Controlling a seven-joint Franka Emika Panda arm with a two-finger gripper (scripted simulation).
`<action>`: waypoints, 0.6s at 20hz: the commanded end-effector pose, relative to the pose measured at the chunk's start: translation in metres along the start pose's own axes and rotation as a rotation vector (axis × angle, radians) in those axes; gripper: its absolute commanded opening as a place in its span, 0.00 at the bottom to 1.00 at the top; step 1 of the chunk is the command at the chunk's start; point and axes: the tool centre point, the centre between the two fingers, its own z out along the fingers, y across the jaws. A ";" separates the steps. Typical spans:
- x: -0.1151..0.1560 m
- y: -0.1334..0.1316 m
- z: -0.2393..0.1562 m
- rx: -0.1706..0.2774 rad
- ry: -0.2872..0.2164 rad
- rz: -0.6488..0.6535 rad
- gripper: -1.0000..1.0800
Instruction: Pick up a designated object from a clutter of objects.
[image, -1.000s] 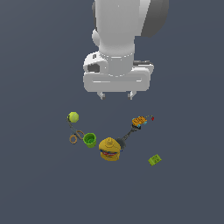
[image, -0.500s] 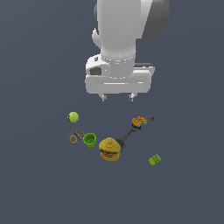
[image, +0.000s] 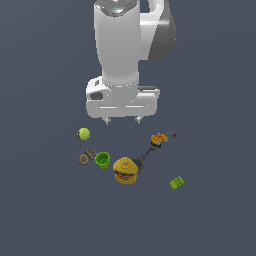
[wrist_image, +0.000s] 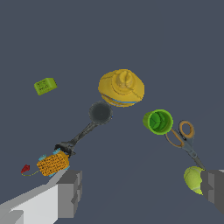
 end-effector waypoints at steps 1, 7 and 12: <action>0.000 0.017 0.015 -0.008 -0.003 -0.021 0.96; -0.004 0.069 0.063 -0.027 -0.014 -0.097 0.96; -0.017 0.115 0.108 -0.034 -0.023 -0.174 0.96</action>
